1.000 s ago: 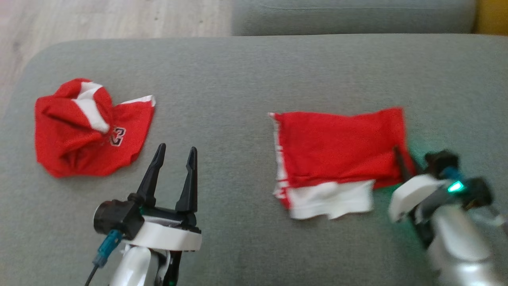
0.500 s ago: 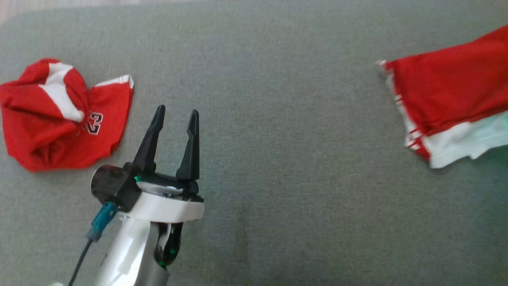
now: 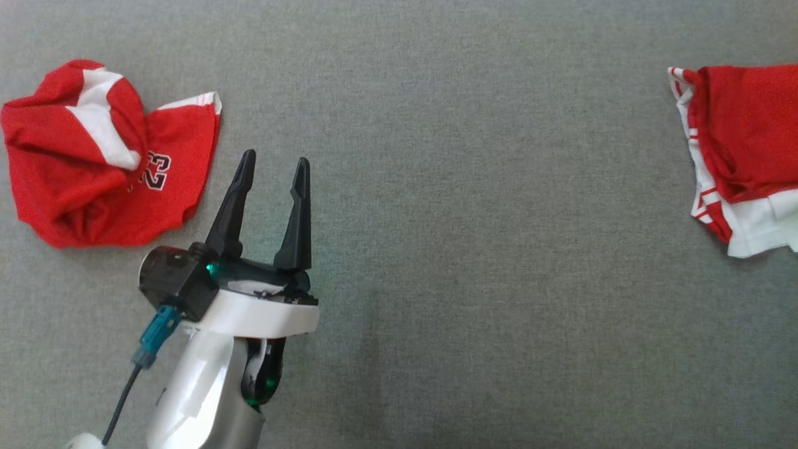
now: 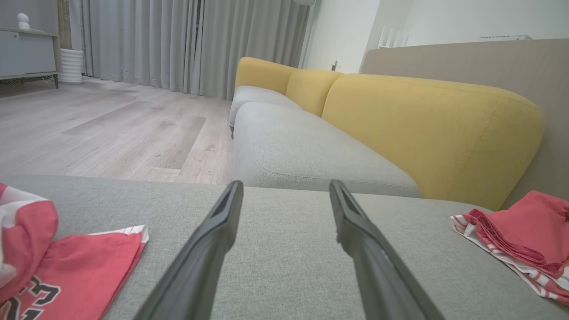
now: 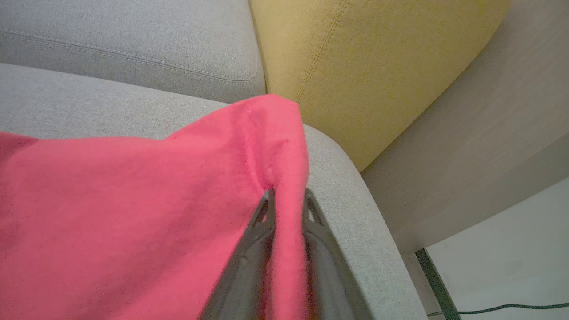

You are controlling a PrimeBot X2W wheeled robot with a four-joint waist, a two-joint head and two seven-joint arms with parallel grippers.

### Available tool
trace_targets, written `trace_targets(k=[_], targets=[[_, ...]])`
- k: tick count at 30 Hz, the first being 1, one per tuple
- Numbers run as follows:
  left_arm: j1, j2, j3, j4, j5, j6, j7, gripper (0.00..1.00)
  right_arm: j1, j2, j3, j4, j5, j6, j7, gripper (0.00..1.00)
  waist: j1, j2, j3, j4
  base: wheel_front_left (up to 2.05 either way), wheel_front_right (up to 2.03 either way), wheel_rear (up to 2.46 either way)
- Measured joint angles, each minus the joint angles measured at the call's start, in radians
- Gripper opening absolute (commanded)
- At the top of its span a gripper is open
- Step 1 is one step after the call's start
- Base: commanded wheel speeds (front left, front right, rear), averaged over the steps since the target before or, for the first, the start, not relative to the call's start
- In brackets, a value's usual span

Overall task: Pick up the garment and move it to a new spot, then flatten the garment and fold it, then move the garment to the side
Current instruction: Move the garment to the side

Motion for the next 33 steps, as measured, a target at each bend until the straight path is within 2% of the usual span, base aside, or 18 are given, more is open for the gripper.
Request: trace_targets(k=[4, 9, 13, 17, 25, 33], targets=[[0.003, 0.000, -0.001, 0.007, -0.001, 0.000, 0.000, 1.00, -0.003, 0.057, -0.026, -0.024, -0.049, 0.000, -0.039, 1.00, -0.0001, 0.0000, -0.028, -0.006, 0.00, 0.00, 0.00], [0.022, -0.001, 0.009, 0.011, -0.001, 0.000, 0.000, 1.00, -0.010, 0.149, -0.025, -0.047, -0.050, 0.000, -0.093, 1.00, -0.0002, 0.0000, -0.085, -0.023, 0.00, 0.00, 0.00], [0.058, -0.001, 0.010, 0.014, 0.000, 0.000, 0.000, 1.00, -0.005, 0.229, 0.027, -0.058, -0.008, 0.000, -0.133, 1.00, -0.0002, 0.0000, -0.140, -0.043, 0.00, 0.00, 0.00], [0.103, -0.001, 0.025, 0.014, 0.000, 0.002, 0.000, 1.00, 0.035, 0.304, 0.110, -0.124, 0.078, 0.000, -0.165, 1.00, -0.0003, 0.0001, -0.199, -0.065, 0.00, 0.00, 0.00], [0.184, 0.000, 0.044, 0.007, 0.000, 0.009, 0.000, 1.00, 0.299, 0.404, 0.255, -0.397, 0.310, 0.000, -0.179, 1.00, -0.0004, 0.0001, -0.294, -0.106, 0.00, 0.00, 0.00], [0.260, 0.001, 0.048, -0.001, -0.009, 0.029, 0.000, 1.00, 0.569, 0.422, 0.385, -0.596, 0.440, 0.000, -0.181, 1.00, -0.0003, 0.0001, -0.328, -0.136, 0.00, 0.00, 0.00]])
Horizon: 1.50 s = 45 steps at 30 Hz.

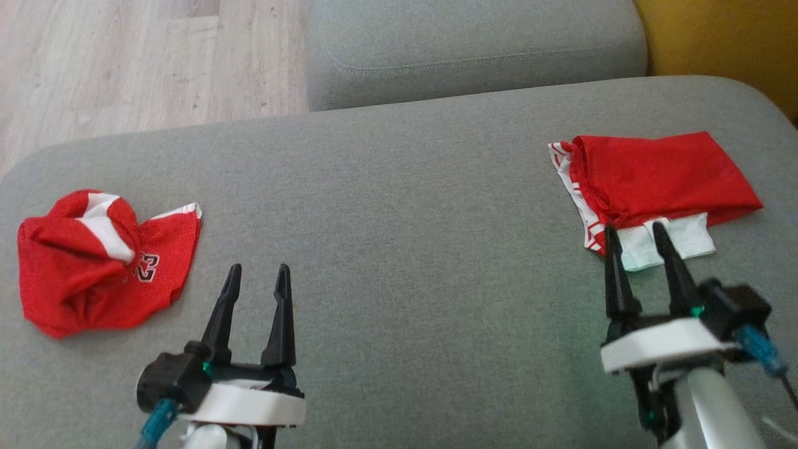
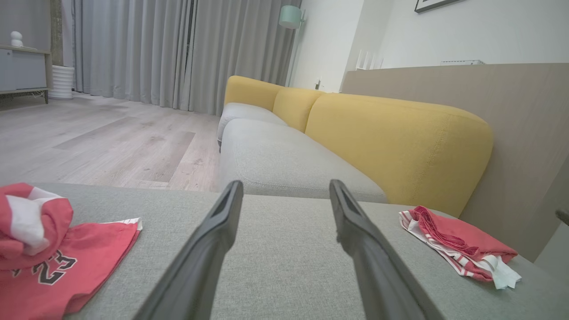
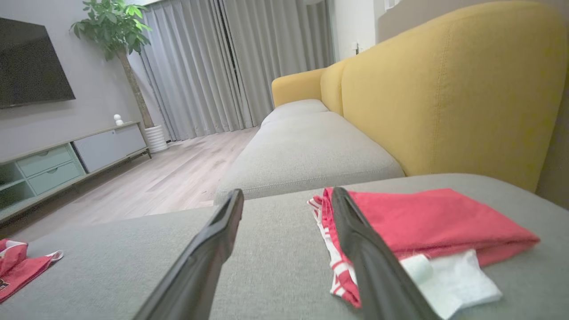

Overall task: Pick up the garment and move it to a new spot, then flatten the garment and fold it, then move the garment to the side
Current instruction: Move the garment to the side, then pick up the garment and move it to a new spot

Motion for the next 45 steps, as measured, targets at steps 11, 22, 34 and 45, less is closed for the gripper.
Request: trace_targets(k=[11, 22, 34, 45], targets=[[0.002, 0.000, -0.001, -0.003, -0.001, 0.004, 0.000, 1.00, 0.068, 0.003, 0.019, -0.054, 0.025, 0.000, 0.000, 1.00, 0.0001, 0.0000, -0.010, 0.002, 0.00, 0.00, 0.00], [0.002, 0.000, -0.003, -0.005, -0.001, 0.009, 0.000, 1.00, 0.072, 0.004, -0.005, -0.065, 0.017, 0.000, 0.000, 1.00, 0.0001, 0.0000, -0.012, 0.039, 0.00, 0.00, 0.00], [0.006, 0.000, 0.032, 0.015, 0.027, 0.014, 0.000, 1.00, 0.085, 0.005, 0.028, -0.065, 0.021, 0.000, 0.000, 1.00, 0.0001, 0.0000, -0.019, 0.194, 0.00, 0.00, 0.00], [0.027, 0.001, 0.083, 0.026, 0.032, 0.007, 0.000, 1.00, 0.117, 0.007, 0.079, -0.043, 0.038, 0.000, 0.000, 1.00, 0.0001, 0.0000, -0.039, 0.363, 0.00, 0.00, 0.00]])
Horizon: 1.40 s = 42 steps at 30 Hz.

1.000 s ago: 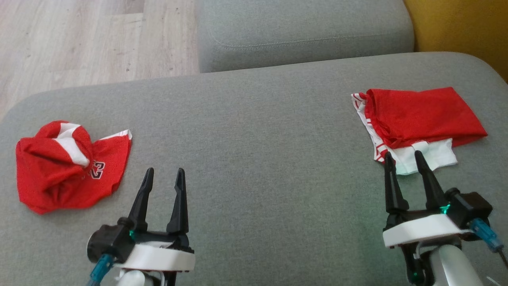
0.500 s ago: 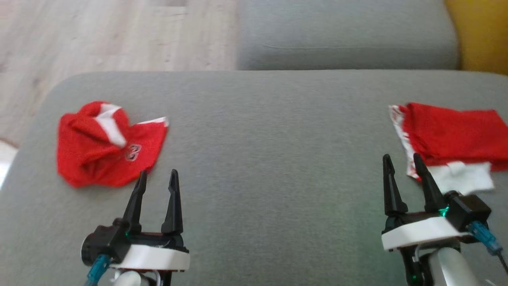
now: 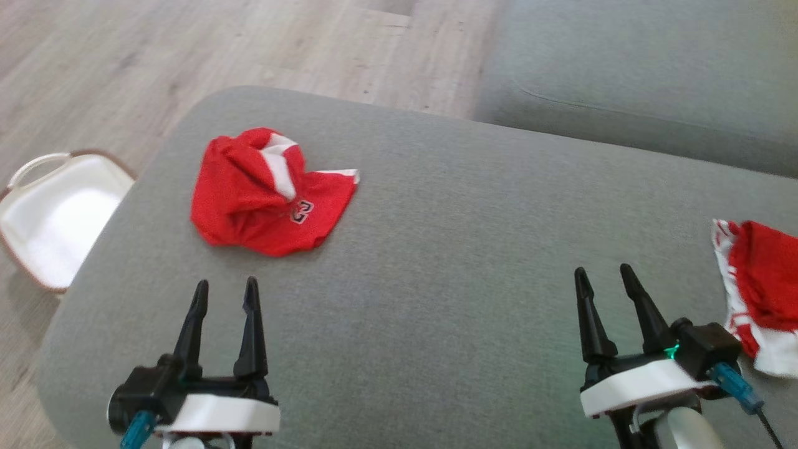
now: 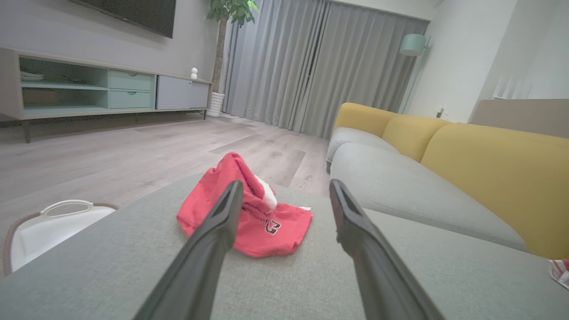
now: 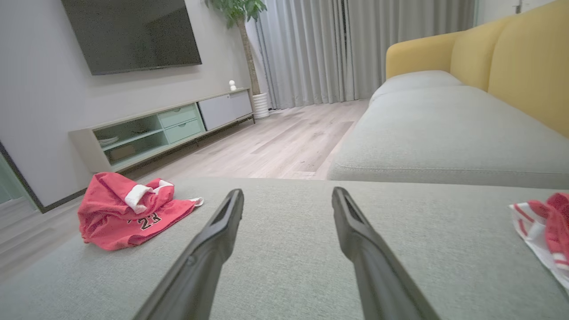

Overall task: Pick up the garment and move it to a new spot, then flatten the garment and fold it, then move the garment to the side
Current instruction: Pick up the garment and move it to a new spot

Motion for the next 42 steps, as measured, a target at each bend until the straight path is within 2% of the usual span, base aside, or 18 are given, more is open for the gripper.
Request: trace_targets(k=[5, 10, 15, 20, 24, 29, 35, 41, 42], targets=[[0.018, 0.000, 0.018, 0.000, 0.005, -0.001, 0.000, 1.00, 0.000, 0.000, 0.006, 0.006, 0.008, 0.000, 0.000, 1.00, 0.0000, 0.0000, 0.006, 0.031, 0.00, 0.00, 0.00], [0.008, 0.000, 0.063, -0.004, 0.012, -0.010, 0.000, 1.00, -0.004, 0.000, 0.006, 0.005, 0.006, 0.000, 0.000, 1.00, 0.0001, 0.0000, 0.038, 0.022, 0.00, 0.00, 0.00], [-0.071, 0.012, 0.118, 0.013, 0.013, -0.018, 0.000, 1.00, -0.030, 0.000, -0.016, -0.002, -0.017, 0.000, 0.000, 1.00, 0.0001, 0.0000, 0.088, 0.002, 0.00, 0.00, 0.00], [-0.248, 0.116, 0.126, 0.120, 0.030, -0.028, 0.033, 1.00, -0.079, 0.000, -0.036, -0.023, -0.062, 0.000, 0.000, 1.00, 0.0002, 0.0000, 0.159, -0.026, 0.00, 0.00, 0.00], [-0.415, 0.211, 0.099, 0.224, 0.041, -0.036, 0.120, 1.00, -0.115, 0.000, -0.059, -0.047, -0.092, 0.000, 0.000, 1.00, 0.0003, 0.0000, 0.225, -0.051, 0.00, 0.00, 0.00], [-0.621, 0.290, 0.024, 0.388, 0.012, -0.044, 0.260, 1.00, -0.164, -0.001, -0.084, -0.094, -0.129, 0.000, 0.001, 1.00, 0.0004, 0.0000, 0.309, -0.078, 0.00, 0.00, 0.00], [-0.753, 0.361, -0.097, 0.559, -0.086, -0.044, 0.385, 1.00, -0.223, -0.002, -0.093, -0.180, -0.153, 0.000, 0.024, 1.00, 0.0003, 0.0000, 0.390, -0.115, 0.00, 0.00, 0.00], [-0.821, 0.384, -0.135, 0.696, -0.149, -0.044, 0.404, 1.00, -0.227, -0.002, -0.102, -0.237, -0.160, 0.000, 0.049, 1.00, 0.0002, 0.0000, 0.436, -0.147, 0.00, 0.00, 0.00], [-0.831, 0.384, -0.141, 0.712, -0.159, -0.044, 0.402, 0.62, -0.227, -0.002, -0.105, -0.243, -0.160, 0.000, 0.050, 1.00, 0.0002, 0.0000, 0.440, -0.149, 0.00, 0.00, 0.00]])
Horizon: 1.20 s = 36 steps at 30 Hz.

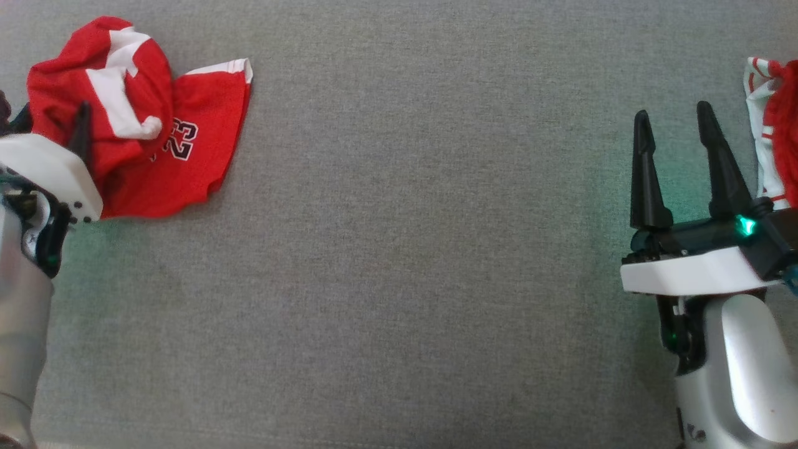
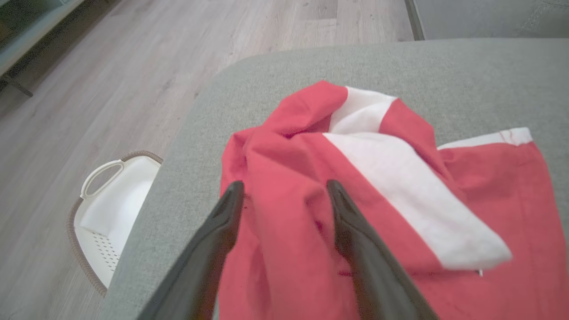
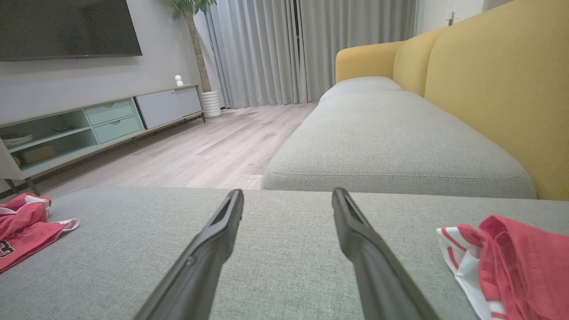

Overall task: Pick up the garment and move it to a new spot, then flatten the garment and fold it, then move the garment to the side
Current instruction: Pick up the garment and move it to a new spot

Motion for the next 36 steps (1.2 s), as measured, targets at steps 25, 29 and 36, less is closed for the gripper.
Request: trace_targets(k=[25, 29, 36], targets=[[-0.053, 0.004, 0.059, -0.360, -0.072, 0.000, -0.404, 0.00, 0.067, 0.000, 0.013, 0.106, 0.093, 0.000, -0.039, 1.00, -0.0005, 0.0001, -0.244, 0.011, 0.00, 0.00, 0.00], [0.032, -0.006, 0.046, -0.456, -0.072, 0.002, -0.399, 0.00, 0.066, 0.000, 0.016, 0.108, 0.101, 0.000, -0.048, 1.00, -0.0004, 0.0001, -0.267, -0.008, 0.00, 0.00, 0.00], [0.090, -0.061, 0.000, -0.602, -0.088, 0.020, -0.321, 0.00, 0.066, 0.000, 0.017, 0.112, 0.116, 0.000, -0.048, 1.00, -0.0003, 0.0000, -0.271, -0.047, 0.00, 0.00, 0.00]])
